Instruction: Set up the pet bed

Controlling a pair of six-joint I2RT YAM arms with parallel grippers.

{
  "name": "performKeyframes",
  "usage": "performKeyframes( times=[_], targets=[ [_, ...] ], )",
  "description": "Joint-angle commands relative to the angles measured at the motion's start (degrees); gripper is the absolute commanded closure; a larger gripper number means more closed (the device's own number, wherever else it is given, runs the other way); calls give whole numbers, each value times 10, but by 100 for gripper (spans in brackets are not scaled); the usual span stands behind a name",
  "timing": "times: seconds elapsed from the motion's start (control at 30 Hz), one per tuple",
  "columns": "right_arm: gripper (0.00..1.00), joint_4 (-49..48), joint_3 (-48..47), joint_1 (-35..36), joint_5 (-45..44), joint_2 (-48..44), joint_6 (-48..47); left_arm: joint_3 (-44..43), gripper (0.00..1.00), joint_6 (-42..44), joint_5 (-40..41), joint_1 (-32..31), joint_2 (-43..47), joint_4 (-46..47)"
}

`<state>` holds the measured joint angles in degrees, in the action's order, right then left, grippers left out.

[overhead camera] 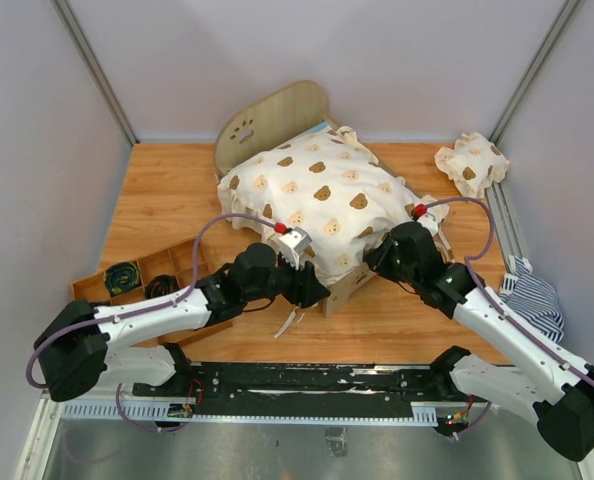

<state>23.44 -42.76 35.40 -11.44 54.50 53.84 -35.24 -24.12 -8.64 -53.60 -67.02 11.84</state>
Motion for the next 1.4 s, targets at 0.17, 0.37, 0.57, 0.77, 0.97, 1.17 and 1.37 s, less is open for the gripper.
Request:
performKeyframes(
  times=[0.17,0.37,0.57,0.77,0.97,1.17,1.37],
  targets=[
    [92,19,29,-3,-161,-1,-109,-33,100,3,85,-16,-57,16],
    [95,-20,36,-68,-156,4,-188,-62,100,32,140,-16,-30,-3],
    [97,-43,1,-84,-137,37,-242,-82,100,35,181,-16,-30,-34],
    [81,12,-40,-84,-4,35,-308,-81,100,31,167,-15,-42,-7],
    [57,65,-24,-54,21,-63,-284,-97,100,21,160,-15,-78,42],
    [47,41,19,-11,-4,-71,-125,-104,74,10,154,-15,-118,56],
    [52,79,1,-6,-30,-17,-33,-61,42,65,154,-18,-58,54]
  ],
)
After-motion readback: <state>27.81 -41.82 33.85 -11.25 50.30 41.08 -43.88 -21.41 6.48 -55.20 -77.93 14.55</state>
